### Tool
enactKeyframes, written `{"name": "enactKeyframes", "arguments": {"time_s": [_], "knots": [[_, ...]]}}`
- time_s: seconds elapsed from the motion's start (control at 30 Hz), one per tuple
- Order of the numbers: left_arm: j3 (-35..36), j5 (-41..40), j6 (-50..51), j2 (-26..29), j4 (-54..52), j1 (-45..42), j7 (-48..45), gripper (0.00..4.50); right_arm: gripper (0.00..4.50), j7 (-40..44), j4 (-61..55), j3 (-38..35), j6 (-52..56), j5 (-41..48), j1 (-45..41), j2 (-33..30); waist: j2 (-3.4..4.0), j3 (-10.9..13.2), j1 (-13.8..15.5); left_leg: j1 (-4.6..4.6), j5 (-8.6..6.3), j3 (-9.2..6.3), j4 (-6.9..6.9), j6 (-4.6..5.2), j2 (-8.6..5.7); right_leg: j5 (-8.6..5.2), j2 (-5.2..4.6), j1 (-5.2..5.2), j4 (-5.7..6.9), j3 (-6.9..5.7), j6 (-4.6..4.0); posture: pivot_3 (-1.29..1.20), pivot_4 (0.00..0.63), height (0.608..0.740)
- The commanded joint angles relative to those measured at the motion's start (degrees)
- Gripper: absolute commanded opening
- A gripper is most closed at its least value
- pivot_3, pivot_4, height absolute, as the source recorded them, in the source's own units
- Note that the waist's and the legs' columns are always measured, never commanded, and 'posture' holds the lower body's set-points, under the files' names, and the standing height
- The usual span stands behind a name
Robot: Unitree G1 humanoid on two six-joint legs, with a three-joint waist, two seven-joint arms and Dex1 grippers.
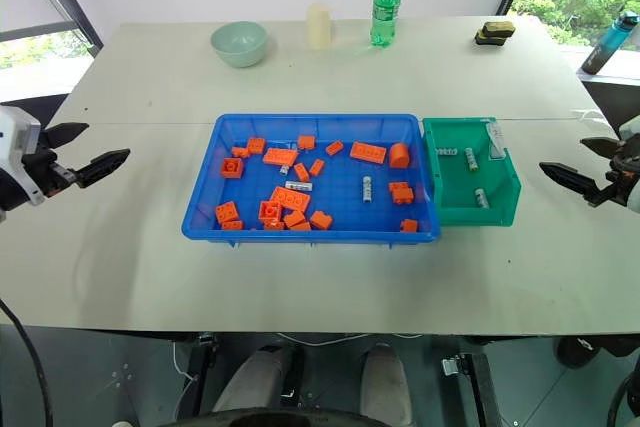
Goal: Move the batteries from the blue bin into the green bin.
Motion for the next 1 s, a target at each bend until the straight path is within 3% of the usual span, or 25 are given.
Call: {"name": "enactKeyframes", "arguments": {"time_s": [0.03, 0.67, 0.87, 1.0], "knots": [[1.3, -1.1, -1.3, -0.2, -2.5, -0.5, -0.7, 4.50, 4.44, 0.1, -0.2, -1.3, -0.9, 0.5, -0.2, -0.3, 0.00, 0.0, -0.1, 0.00, 0.00, 0.00, 0.00, 0.00, 0.00, 0.00, 0.00, 0.00, 0.00, 0.00, 0.00, 0.00, 0.150, 0.727], [-0.1, -4.1, 3.5, -0.1, -4.4, -2.1, -4.4, 4.50, 4.44, -0.8, -1.1, -1.1, -0.4, 1.3, -2.5, -1.0, 0.00, 0.0, -0.1, 0.00, 0.00, 0.02, 0.01, 0.00, 0.01, 0.00, 0.01, -0.01, 0.01, 0.00, 0.00, 0.00, 0.150, 0.727], [-1.8, -8.5, 7.6, 0.7, -13.6, -1.7, -8.6, 4.50, 4.44, 5.1, -12.2, 6.3, 6.9, 3.1, -11.7, 0.5, 0.05, 0.0, -1.1, 0.00, 0.00, 0.02, 0.00, 0.00, 0.06, 0.00, 0.02, -0.03, 0.01, 0.00, 0.00, 0.00, 0.150, 0.727], [-3.9, -10.0, 9.6, 1.7, -18.1, -0.5, -11.4, 4.50, 4.44, 5.2, -20.7, 12.8, 13.2, 3.5, -17.8, 5.2, 0.05, 0.0, -1.6, -0.01, 0.00, -0.02, -0.05, -0.01, 0.09, 0.00, 0.06, -0.03, 0.01, -0.01, 0.00, 0.00, 0.150, 0.727]]}}
